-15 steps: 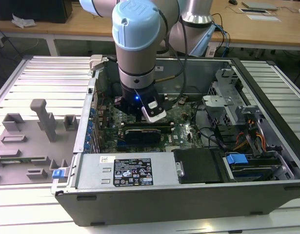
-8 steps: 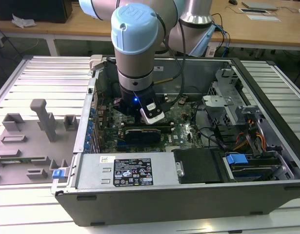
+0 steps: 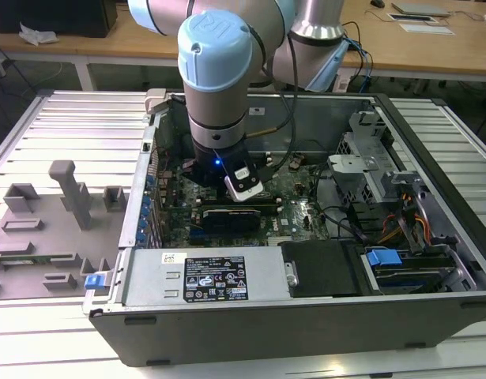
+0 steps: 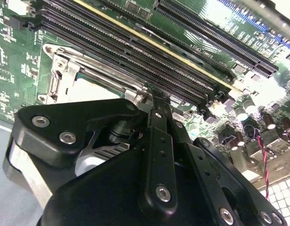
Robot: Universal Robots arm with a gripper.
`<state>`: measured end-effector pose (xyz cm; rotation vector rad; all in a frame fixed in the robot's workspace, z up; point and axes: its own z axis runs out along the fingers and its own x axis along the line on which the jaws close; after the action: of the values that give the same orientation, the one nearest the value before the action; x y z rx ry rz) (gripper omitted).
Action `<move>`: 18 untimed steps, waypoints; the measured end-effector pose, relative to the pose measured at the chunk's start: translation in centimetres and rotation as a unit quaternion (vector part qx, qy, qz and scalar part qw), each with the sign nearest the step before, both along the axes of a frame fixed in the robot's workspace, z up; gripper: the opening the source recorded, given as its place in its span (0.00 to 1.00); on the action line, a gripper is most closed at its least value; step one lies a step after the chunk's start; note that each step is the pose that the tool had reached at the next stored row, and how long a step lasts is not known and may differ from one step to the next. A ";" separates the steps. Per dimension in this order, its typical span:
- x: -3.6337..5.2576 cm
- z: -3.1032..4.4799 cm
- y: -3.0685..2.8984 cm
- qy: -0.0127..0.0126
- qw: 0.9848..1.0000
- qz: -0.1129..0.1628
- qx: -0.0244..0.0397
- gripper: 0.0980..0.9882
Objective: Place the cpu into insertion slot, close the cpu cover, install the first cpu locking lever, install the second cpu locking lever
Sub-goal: 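Install the second cpu locking lever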
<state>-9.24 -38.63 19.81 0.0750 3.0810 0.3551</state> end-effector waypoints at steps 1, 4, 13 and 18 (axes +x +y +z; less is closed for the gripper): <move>-0.03 -0.07 0.00 0.000 1.000 0.000 0.000 0.01; -0.07 -0.11 0.01 0.000 1.000 0.000 0.000 0.01; -0.07 3.77 0.01 -0.001 1.000 0.000 -0.001 0.01; 0.34 4.67 0.01 -0.002 1.000 0.000 -0.002 0.01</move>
<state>-8.90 -38.62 24.47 0.0755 3.0782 0.3473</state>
